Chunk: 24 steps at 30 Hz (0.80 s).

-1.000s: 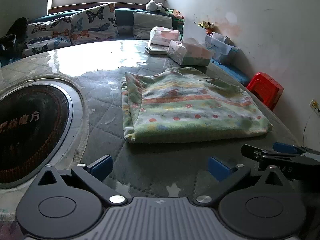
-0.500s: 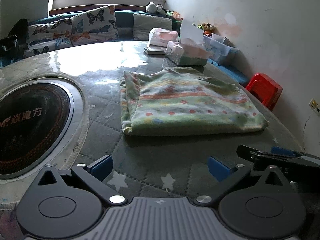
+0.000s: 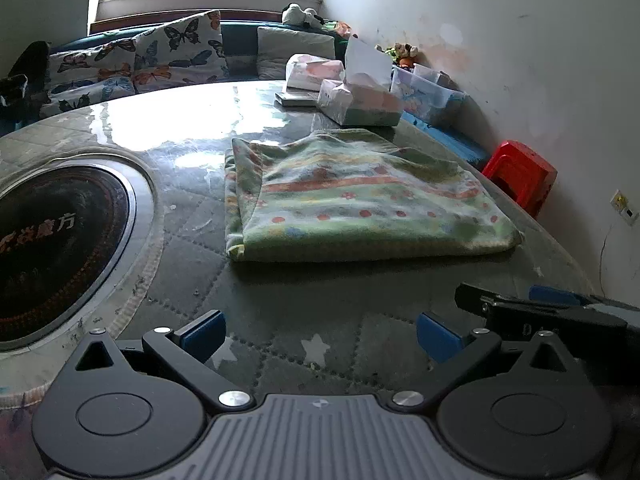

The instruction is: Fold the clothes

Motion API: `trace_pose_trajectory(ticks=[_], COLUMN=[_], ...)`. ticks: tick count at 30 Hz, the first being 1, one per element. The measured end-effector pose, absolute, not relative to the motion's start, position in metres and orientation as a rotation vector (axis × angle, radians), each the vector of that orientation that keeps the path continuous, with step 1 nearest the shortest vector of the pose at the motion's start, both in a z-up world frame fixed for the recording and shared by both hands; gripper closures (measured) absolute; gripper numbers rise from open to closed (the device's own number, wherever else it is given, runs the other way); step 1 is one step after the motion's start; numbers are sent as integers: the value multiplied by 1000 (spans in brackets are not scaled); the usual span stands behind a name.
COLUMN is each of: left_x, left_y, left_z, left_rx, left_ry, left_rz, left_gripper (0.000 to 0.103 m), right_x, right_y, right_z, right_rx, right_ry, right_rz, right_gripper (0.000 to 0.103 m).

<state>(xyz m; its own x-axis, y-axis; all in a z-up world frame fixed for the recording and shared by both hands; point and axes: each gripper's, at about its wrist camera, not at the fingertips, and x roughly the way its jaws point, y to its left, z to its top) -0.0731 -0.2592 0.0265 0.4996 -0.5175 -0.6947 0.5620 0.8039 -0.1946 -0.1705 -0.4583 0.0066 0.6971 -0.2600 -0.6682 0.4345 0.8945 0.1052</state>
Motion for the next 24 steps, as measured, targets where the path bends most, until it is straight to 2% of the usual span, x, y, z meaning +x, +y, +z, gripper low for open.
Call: trace_pose_trajectory(ticks=[24], left_x=[-78], left_y=[-265], left_z=[22], left_rx=[71], left_ry=[847], left_rz=[-673], left_gripper=[0], right_x=[-172], right_y=[-460], right_z=[7], right_rx=[259], right_ry=[700], right_rz=[-401], right_gripper=[0])
